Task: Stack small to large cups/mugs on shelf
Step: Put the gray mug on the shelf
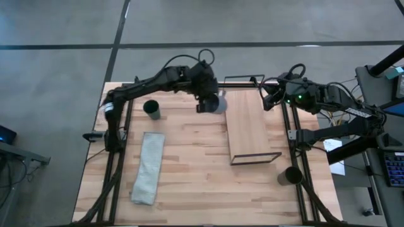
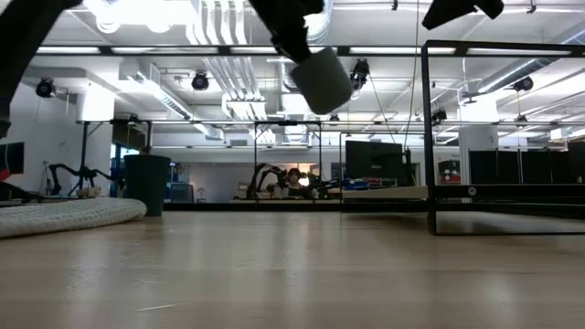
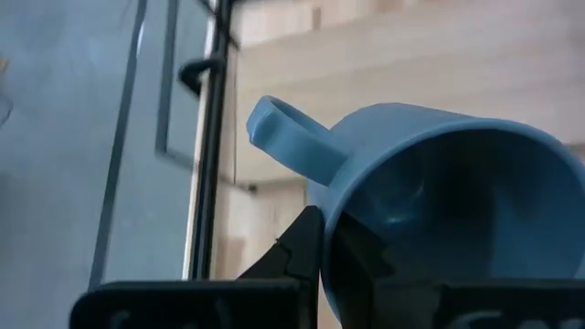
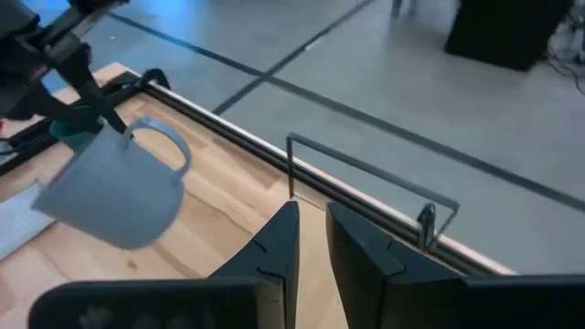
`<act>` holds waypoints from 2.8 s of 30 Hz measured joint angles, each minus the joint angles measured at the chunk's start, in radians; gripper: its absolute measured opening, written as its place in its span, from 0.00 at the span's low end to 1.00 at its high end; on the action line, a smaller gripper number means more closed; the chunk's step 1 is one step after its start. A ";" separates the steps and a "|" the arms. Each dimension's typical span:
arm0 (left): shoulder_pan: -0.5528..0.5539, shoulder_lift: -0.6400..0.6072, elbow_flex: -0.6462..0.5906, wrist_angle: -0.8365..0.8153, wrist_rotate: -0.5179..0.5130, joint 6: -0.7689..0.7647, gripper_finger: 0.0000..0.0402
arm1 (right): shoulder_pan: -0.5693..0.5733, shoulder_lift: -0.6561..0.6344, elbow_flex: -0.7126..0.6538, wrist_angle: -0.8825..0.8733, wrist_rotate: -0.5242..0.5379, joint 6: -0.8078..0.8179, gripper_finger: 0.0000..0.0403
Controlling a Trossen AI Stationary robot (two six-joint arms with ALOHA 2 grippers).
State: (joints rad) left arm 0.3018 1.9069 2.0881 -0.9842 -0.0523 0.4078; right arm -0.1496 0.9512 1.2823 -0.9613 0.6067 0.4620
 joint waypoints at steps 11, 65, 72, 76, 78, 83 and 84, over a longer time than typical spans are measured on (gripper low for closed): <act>0.019 0.222 0.203 0.151 0.129 0.054 0.00 | -0.001 -0.018 0.000 -0.154 0.074 0.187 0.13; 0.049 0.384 0.221 0.259 0.097 -0.012 0.00 | -0.489 -0.088 -0.357 0.111 -0.416 0.030 0.14; 0.053 0.383 0.220 0.258 0.097 -0.012 0.00 | -0.515 -0.010 -0.355 0.101 -0.451 -0.017 0.14; 0.056 0.383 0.220 0.258 0.097 -0.011 0.00 | -0.514 -0.007 -0.334 0.095 -0.451 -0.078 0.14; 0.058 0.383 0.220 0.258 0.097 -0.011 0.00 | -0.515 -0.012 -0.318 0.094 -0.450 -0.114 0.14; 0.063 0.381 0.220 0.258 0.097 -0.011 0.00 | -0.514 -0.023 -0.284 0.096 -0.449 -0.110 0.14; 0.064 0.381 0.220 0.258 0.097 -0.011 0.00 | -0.514 -0.022 -0.281 0.095 -0.449 -0.096 0.14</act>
State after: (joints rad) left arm 0.3656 2.2883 2.3081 -0.7261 0.0448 0.3969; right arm -0.6640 0.9288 1.0010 -0.8665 0.1577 0.3657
